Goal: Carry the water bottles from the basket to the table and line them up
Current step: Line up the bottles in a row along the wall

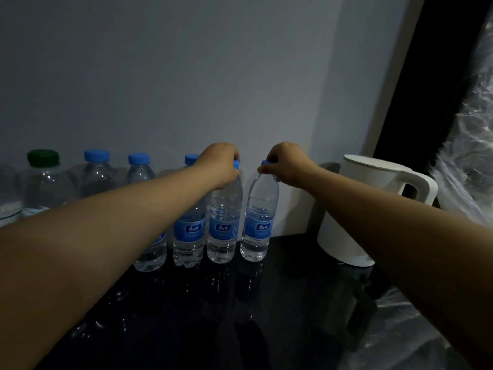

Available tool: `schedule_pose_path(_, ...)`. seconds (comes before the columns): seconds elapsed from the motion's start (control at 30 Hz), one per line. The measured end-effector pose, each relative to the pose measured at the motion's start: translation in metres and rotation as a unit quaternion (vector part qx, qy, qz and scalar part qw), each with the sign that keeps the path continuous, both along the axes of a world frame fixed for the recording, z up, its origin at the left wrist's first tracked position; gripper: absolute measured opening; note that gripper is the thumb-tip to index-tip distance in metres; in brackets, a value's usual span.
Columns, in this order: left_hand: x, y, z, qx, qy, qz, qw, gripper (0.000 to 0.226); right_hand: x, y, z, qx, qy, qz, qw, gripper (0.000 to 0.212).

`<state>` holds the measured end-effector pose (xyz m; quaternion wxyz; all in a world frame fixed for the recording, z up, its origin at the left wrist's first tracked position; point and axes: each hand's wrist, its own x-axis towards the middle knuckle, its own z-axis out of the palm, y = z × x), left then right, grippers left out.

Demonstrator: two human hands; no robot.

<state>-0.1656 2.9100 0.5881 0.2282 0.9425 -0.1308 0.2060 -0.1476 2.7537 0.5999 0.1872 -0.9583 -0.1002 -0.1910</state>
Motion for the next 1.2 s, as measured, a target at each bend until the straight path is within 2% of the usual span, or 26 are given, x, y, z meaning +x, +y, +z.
schedule_pose_path(0.4,0.003,-0.003,-0.002,0.006,0.003,0.006,1.0,0.029,0.004,0.008,-0.008,0.001,-0.019,-0.006,1.0,0.028)
schedule_pose_path(0.87,0.005,0.002,-0.002,-0.005,0.006,0.0,1.0,0.027,-0.004,0.003,-0.011,0.042,0.076,-0.044,0.995,0.043)
schedule_pose_path(1.2,0.001,-0.003,0.001,0.02,0.03,0.028,0.999,0.028,-0.035,-0.009,-0.005,-0.083,0.173,-0.046,0.98,0.04)
